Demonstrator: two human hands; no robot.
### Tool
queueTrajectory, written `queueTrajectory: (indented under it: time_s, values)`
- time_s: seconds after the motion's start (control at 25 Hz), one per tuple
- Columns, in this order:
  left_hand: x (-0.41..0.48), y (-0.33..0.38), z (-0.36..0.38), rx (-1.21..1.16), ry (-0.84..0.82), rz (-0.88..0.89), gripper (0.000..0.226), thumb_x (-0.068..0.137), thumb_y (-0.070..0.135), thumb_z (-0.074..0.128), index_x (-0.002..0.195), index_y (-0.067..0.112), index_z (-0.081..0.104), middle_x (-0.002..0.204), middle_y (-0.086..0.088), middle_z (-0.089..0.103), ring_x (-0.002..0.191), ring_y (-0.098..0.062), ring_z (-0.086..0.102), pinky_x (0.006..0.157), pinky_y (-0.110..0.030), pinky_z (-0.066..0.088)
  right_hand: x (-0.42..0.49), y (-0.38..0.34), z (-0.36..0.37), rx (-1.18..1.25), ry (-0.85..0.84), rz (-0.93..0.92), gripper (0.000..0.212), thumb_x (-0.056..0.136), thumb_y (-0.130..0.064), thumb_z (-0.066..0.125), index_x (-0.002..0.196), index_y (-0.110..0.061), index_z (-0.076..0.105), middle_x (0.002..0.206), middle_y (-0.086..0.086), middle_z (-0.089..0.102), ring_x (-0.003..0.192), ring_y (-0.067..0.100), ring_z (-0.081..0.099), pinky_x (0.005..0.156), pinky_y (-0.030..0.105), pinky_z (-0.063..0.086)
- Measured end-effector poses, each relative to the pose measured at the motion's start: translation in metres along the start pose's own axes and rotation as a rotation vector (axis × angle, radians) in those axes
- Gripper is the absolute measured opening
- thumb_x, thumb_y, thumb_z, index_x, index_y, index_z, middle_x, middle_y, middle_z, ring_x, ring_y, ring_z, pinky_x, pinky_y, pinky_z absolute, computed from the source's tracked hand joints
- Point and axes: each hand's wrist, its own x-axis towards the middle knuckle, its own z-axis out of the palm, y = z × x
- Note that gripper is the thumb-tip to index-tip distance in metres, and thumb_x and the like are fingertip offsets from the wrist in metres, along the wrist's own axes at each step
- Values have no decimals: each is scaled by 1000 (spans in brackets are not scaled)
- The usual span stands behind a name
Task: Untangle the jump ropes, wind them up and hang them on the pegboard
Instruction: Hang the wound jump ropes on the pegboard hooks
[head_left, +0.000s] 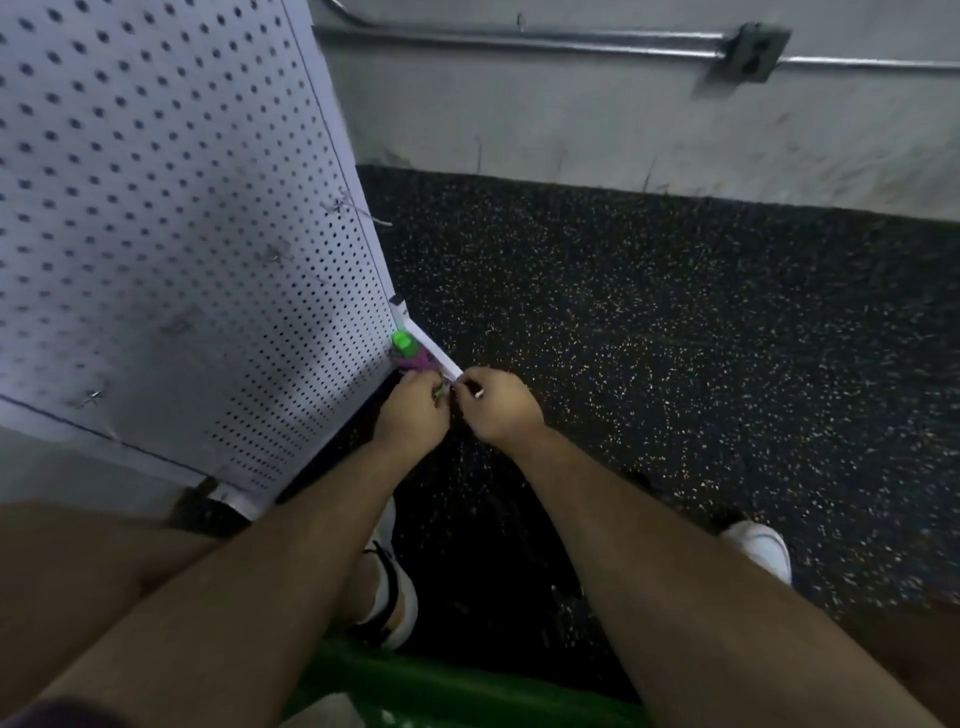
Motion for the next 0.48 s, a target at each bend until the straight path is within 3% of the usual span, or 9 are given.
queueTrajectory:
  time_s: [0.08, 0.16, 0.28, 0.4, 0.48]
  values:
    - [25, -23, 24, 11, -81, -111, 8, 94, 18, 54, 91, 12, 57, 107, -20, 60, 100, -38, 59, 79, -38, 44, 14, 21, 17, -4, -29, 59, 25, 97, -34, 51, 99, -18, 70, 95, 7, 73, 88, 30, 67, 77, 42, 56]
    - [53, -48, 48, -16, -146, -280, 31, 94, 24, 59, 121, 9, 59, 124, -20, 54, 113, -38, 56, 96, -40, 46, 31, 43, 32, 7, -56, 115, 23, 99, -33, 51, 103, -20, 69, 97, 6, 72, 87, 28, 67, 75, 39, 55]
    - [99, -83, 76, -160, -137, -539, 71, 88, 39, 70, 146, 8, 41, 144, -20, 48, 129, -39, 51, 108, -45, 44, 60, 71, 54, 23, -96, 155, 24, 99, -32, 51, 115, -23, 67, 104, 3, 72, 87, 24, 65, 73, 33, 52]
    - [134, -99, 95, -495, -58, -644, 101, 74, 42, 85, 154, 11, 32, 145, -6, 50, 133, -26, 50, 115, -42, 39, 75, 89, 68, 53, -117, 178, 26, 100, -32, 52, 121, -24, 65, 110, -2, 71, 95, 21, 65, 81, 34, 54]
    - [149, -103, 104, -633, 48, -710, 106, 67, 43, 88, 153, 13, 35, 146, -8, 53, 132, -26, 52, 114, -43, 41, 80, 97, 74, 73, -129, 198, 25, 99, -33, 52, 119, -25, 65, 107, -4, 70, 90, 19, 65, 79, 34, 54]
